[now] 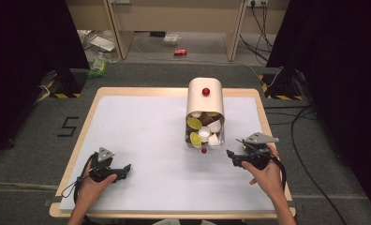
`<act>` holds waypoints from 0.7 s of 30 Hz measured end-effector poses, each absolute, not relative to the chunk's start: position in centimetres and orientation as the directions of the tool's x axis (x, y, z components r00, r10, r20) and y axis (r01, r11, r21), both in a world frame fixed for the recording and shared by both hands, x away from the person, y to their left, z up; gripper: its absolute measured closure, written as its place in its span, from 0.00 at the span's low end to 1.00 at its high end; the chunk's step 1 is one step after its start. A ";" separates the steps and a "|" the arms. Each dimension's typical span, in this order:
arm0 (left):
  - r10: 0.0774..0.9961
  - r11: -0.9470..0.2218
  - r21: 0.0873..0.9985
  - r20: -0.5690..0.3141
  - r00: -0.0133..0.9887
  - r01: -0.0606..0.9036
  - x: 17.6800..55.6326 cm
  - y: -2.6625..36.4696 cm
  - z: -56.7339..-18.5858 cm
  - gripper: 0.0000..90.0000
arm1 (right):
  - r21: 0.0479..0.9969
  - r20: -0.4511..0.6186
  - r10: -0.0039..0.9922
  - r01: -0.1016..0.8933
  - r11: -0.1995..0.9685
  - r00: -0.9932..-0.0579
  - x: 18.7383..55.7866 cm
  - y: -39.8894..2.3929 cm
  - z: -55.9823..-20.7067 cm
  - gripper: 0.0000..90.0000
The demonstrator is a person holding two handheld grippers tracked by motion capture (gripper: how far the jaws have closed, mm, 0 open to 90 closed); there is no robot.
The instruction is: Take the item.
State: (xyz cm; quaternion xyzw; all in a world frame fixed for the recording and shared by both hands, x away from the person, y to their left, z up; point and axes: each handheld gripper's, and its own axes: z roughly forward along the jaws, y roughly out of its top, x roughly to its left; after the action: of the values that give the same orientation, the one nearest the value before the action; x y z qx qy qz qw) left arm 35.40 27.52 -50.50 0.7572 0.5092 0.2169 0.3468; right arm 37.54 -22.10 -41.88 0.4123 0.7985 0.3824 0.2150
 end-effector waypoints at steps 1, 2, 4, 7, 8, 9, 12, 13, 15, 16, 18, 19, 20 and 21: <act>0.922 -0.241 0.746 -0.025 0.387 0.621 35.4 27.5 -50.5 0.08 | 0.786 -0.028 0.821 0.495 0.371 -0.570 37.4 -22.1 -42.1 0.27; 0.922 -0.241 0.746 -0.025 0.387 0.621 35.4 27.5 -50.5 0.08 | 0.783 -0.029 0.820 0.497 0.374 -0.571 37.3 -22.1 -42.2 0.27; 0.921 -0.241 0.746 -0.025 0.388 0.621 35.4 27.5 -50.5 0.08 | 0.778 -0.026 0.819 0.503 0.376 -0.573 37.1 -22.0 -42.5 0.27; 0.922 -0.241 0.746 -0.025 0.387 0.621 35.4 27.5 -50.5 0.08 | 0.772 -0.022 0.820 0.511 0.378 -0.572 36.8 -22.1 -42.9 0.27; 0.922 -0.241 0.746 -0.024 0.387 0.621 35.4 27.5 -50.5 0.08 | 0.770 -0.022 0.821 0.514 0.378 -0.571 36.7 -22.1 -43.1 0.27; 0.922 -0.241 0.746 -0.025 0.387 0.621 35.4 27.5 -50.5 0.08 | 0.768 -0.024 0.820 0.514 0.381 -0.572 36.6 -22.2 -43.3 0.27; 0.922 -0.241 0.746 -0.024 0.387 0.621 35.4 27.5 -50.5 0.08 | 0.761 -0.020 0.821 0.523 0.383 -0.571 36.2 -22.3 -43.8 0.27; 0.922 -0.241 0.746 -0.025 0.387 0.621 35.4 27.5 -50.5 0.08 | 0.760 -0.017 0.822 0.527 0.381 -0.570 36.0 -22.3 -44.0 0.27; 0.922 -0.241 0.746 -0.024 0.387 0.621 35.4 27.5 -50.5 0.08 | 0.756 -0.019 0.820 0.529 0.386 -0.572 35.8 -22.4 -44.3 0.27; 0.922 -0.241 0.746 -0.024 0.387 0.621 35.4 27.5 -50.5 0.08 | 0.753 -0.015 0.821 0.534 0.385 -0.571 35.7 -22.4 -44.5 0.27; 0.922 -0.241 0.746 -0.024 0.387 0.621 35.4 27.5 -50.5 0.08 | 0.749 -0.016 0.820 0.536 0.389 -0.573 35.5 -22.5 -44.8 0.27; 0.922 -0.241 0.746 -0.024 0.387 0.621 35.4 27.5 -50.5 0.08 | 0.748 -0.018 0.820 0.537 0.391 -0.572 35.4 -22.6 -45.0 0.27; 0.922 -0.241 0.746 -0.024 0.387 0.621 35.4 27.5 -50.5 0.08 | 0.745 -0.015 0.822 0.542 0.389 -0.569 35.4 -22.6 -45.1 0.27; 0.922 -0.241 0.746 -0.024 0.387 0.621 35.4 27.5 -50.5 0.08 | 0.744 -0.013 0.822 0.544 0.389 -0.569 35.3 -22.7 -45.2 0.27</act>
State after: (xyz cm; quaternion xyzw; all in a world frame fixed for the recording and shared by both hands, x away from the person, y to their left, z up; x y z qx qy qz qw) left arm 35.39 27.51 -50.50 0.7573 0.5092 0.2171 0.3465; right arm 35.29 -22.68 -45.23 0.4215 0.8103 0.3578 0.1943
